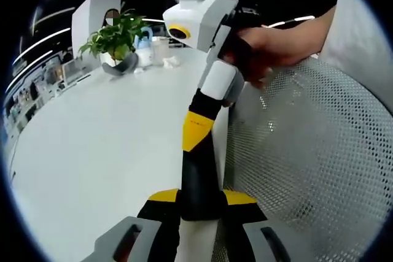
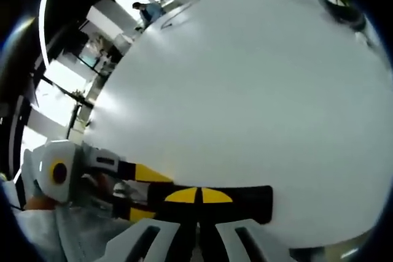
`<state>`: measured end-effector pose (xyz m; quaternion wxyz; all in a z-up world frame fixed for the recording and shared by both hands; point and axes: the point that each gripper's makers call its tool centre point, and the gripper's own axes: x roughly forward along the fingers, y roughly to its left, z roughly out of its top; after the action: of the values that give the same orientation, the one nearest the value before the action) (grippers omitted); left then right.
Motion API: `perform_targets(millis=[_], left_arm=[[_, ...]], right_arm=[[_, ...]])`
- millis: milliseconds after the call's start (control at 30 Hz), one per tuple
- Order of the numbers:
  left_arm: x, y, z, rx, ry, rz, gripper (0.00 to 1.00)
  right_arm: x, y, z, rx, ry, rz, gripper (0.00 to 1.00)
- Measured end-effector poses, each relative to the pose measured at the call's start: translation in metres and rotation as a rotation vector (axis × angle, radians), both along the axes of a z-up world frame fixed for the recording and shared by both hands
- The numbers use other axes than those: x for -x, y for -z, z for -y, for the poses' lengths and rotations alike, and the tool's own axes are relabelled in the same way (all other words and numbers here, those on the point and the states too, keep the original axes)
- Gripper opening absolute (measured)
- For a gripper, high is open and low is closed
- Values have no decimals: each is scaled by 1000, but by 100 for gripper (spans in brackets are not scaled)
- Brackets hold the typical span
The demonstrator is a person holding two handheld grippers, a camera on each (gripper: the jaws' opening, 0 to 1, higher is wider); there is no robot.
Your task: Press the specified remote control buttons in sequence, fully releasing each button before pressing the next.
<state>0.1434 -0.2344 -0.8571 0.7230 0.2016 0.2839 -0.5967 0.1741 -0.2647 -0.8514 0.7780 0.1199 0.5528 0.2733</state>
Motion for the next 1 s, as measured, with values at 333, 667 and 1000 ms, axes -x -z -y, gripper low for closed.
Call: perform_targets(millis=[333, 667, 1000], left_arm=[[0, 0, -1, -6, 11, 11, 25], [-2, 1, -2, -8, 3, 14, 25], [-3, 1, -2, -6, 4, 17, 25]], right_arm=[[1, -2, 7, -2, 55, -55, 0], [7, -4, 7, -26, 78, -119, 0], [13, -2, 4, -25, 52, -148, 0]])
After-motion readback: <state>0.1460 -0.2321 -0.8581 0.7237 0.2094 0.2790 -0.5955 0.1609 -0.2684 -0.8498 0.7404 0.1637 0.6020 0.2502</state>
